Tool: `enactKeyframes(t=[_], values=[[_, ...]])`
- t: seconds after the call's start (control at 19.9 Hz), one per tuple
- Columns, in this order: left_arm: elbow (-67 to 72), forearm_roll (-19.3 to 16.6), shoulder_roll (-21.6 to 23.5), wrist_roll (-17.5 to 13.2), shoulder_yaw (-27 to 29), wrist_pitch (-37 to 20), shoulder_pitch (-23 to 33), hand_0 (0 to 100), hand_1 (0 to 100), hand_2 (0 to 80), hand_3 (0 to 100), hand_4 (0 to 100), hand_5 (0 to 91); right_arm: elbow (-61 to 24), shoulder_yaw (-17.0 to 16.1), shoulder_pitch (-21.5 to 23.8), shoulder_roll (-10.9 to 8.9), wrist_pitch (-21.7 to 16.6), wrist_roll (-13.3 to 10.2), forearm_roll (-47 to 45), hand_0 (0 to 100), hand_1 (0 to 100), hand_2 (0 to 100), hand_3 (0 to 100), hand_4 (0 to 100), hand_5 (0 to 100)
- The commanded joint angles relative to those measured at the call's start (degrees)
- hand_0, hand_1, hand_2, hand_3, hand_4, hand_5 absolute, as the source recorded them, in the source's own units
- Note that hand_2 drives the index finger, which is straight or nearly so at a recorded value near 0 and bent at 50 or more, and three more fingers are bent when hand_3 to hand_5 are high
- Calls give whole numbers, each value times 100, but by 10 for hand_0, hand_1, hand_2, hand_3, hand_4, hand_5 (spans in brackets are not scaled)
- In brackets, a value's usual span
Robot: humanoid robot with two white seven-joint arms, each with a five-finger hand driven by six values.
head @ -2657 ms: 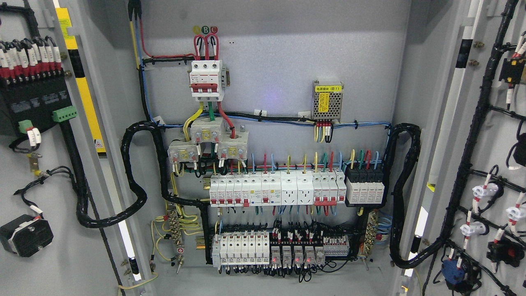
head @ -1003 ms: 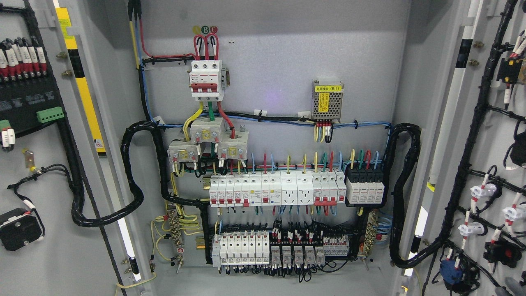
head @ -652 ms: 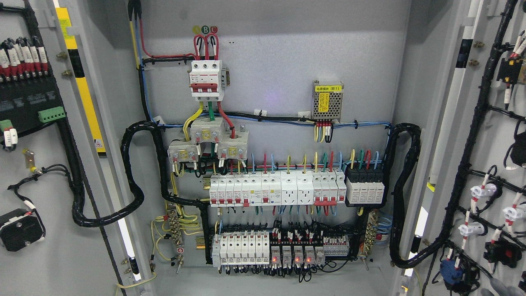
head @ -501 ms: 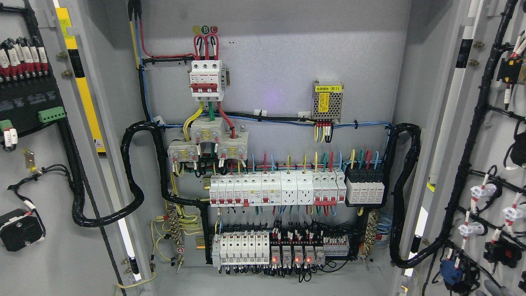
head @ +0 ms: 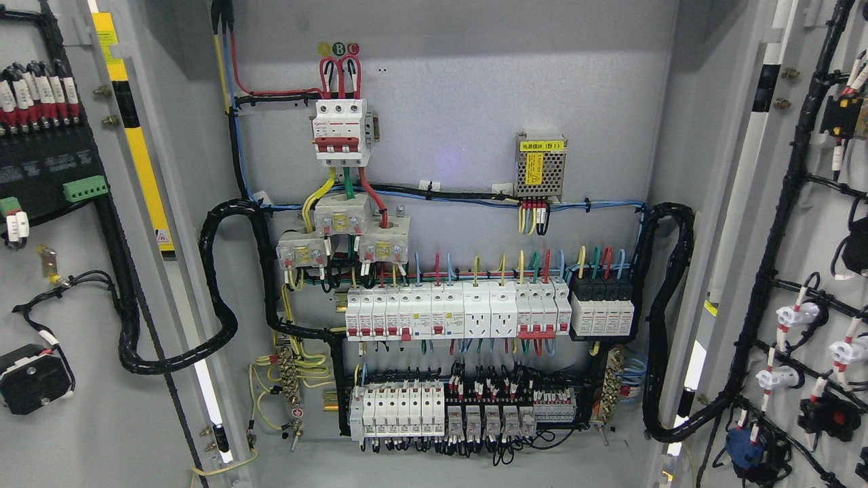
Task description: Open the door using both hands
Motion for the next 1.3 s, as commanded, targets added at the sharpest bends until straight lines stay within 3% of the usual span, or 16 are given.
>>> enactKeyframes(t=[0.0,0.15,0.5,0.85,1.0,1.05,1.1,1.15,1.25], values=[[377,-1350,-987,34,-1322,17,491,120,556,0,0,0,0,991,673,63,53,-34,4,429,0,500,40,0,0,0],[2078,-1737,-1524,34,-1314,114,439,120,556,0,0,0,0,1825,945,63,106,-34,4,614,0,500,40,0,0,0],[5113,-1738,-1595,34,-1269,96,-342,120,556,0,0,0,0,4681,1140,-42,422,-78,-5,1387,0,500,40,0,0,0],[9418,-1773,-1560,8,-1348,245,-2195,120,556,0,0,0,0,7221,1219,-367,650,-69,-40,1923,0,500,40,0,0,0],[10091,-1782,-1647,87,-1969,237,-2435,120,556,0,0,0,0,8162,1228,-551,660,-35,-399,2344,0,500,40,0,0,0],[10117,-1782,-1683,209,-2312,237,-2435,120,556,0,0,0,0,8478,1228,-647,668,-26,-522,2511,0,500,40,0,0,0],[10135,-1773,-1692,532,-2750,245,-2426,120,556,0,0,0,0,8786,1228,-770,686,-17,-610,2669,0,500,40,0,0,0],[10144,-1773,-1692,1066,-3042,263,-2409,120,556,0,0,0,0,9050,1228,-893,747,-8,-637,2793,0,500,40,0,0,0],[10205,-1773,-1700,2488,-3212,464,-2391,120,556,0,0,0,0,9752,1236,-1218,826,1,-655,3013,0,500,40,0,0,0]])
